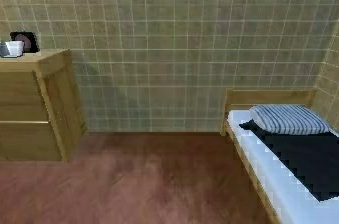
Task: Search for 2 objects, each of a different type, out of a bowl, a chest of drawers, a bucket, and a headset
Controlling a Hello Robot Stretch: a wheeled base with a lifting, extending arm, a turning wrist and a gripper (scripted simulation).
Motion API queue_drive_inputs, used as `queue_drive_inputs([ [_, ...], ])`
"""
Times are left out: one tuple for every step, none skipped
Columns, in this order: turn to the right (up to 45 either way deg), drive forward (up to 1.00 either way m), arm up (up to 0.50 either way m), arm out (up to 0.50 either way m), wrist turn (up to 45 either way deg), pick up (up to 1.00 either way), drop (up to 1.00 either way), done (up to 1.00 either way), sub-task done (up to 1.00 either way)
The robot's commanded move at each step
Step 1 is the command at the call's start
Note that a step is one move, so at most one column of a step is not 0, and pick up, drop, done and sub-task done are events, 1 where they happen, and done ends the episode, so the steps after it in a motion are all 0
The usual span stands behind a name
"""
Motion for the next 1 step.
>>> queue_drive_inputs([
  [-33.0,0.00,0.00,0.00,0.0,0.00,0.00,0.00,0.00],
])
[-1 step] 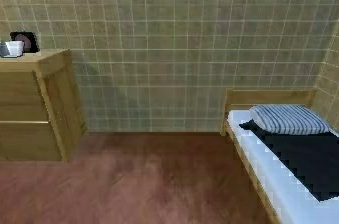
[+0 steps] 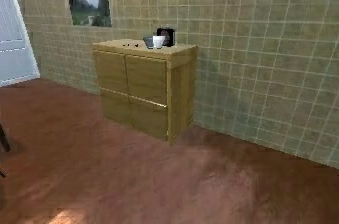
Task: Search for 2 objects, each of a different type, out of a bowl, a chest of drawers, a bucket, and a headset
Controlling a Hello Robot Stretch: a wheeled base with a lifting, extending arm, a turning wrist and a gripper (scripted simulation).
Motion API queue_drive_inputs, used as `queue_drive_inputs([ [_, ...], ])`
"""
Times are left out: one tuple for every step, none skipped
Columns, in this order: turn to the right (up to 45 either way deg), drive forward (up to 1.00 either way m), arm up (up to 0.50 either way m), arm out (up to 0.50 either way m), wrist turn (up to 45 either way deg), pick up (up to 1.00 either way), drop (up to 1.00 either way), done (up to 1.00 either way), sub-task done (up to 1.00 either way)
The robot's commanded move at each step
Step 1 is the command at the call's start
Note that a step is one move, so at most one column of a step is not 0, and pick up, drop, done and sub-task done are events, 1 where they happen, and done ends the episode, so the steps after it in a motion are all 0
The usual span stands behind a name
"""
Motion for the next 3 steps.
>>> queue_drive_inputs([
  [0.0,0.20,0.00,0.00,0.0,0.00,0.00,0.00,0.00],
  [9.0,0.00,0.00,0.00,0.0,0.00,0.00,0.00,0.00],
  [3.0,0.00,0.00,0.00,0.0,0.00,0.00,0.00,0.00],
])
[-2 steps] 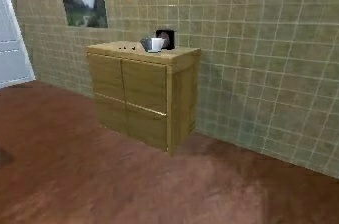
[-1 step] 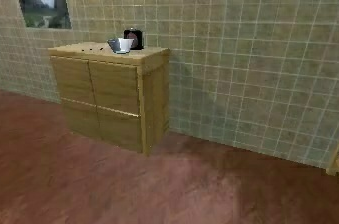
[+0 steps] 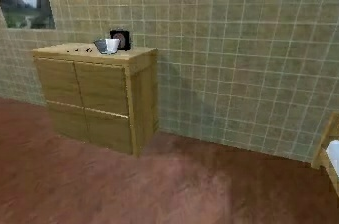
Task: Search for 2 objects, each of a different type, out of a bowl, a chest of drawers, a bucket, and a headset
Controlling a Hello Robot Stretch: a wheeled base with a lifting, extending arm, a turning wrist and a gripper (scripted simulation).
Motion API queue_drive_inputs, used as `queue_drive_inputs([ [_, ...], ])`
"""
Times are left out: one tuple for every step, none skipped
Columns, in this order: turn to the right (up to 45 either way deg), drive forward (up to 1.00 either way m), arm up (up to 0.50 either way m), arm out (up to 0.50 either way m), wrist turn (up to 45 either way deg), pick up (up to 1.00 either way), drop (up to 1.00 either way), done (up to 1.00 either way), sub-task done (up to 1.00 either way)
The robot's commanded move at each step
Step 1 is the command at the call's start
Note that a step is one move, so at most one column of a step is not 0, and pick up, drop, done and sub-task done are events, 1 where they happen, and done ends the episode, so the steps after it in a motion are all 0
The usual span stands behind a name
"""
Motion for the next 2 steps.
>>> queue_drive_inputs([
  [0.0,0.90,0.00,0.00,0.0,0.00,0.00,0.00,0.00],
  [-30.0,0.00,0.00,0.00,0.0,0.00,0.00,0.00,0.00],
])
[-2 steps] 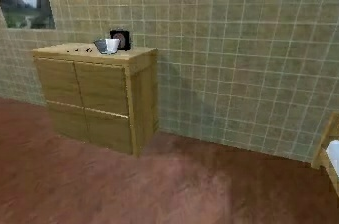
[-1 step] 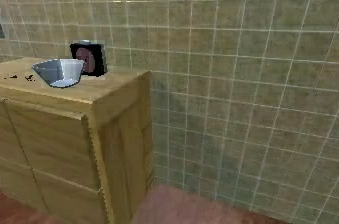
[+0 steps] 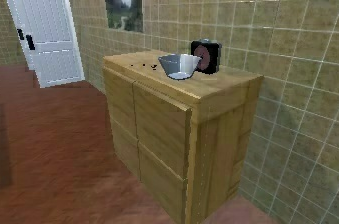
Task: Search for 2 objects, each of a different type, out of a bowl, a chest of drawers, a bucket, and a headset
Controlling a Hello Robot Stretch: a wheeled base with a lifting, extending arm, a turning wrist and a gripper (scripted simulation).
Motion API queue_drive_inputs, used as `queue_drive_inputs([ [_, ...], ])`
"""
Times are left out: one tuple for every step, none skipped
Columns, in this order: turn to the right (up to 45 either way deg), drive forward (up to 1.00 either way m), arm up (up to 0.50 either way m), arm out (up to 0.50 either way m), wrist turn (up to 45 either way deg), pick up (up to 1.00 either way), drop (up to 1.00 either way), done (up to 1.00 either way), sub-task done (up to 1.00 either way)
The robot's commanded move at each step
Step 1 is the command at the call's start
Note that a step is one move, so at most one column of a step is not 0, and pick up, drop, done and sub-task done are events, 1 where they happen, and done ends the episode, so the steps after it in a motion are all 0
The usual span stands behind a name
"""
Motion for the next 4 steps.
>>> queue_drive_inputs([
  [0.0,0.00,0.00,0.00,0.0,0.00,0.00,0.00,1.00],
  [6.0,0.00,0.00,0.00,0.0,0.00,0.00,0.00,0.00],
  [0.0,0.20,0.00,0.00,0.0,0.00,0.00,0.00,0.00],
  [0.0,0.00,0.00,0.00,0.0,0.00,0.00,1.00,0.00],
])
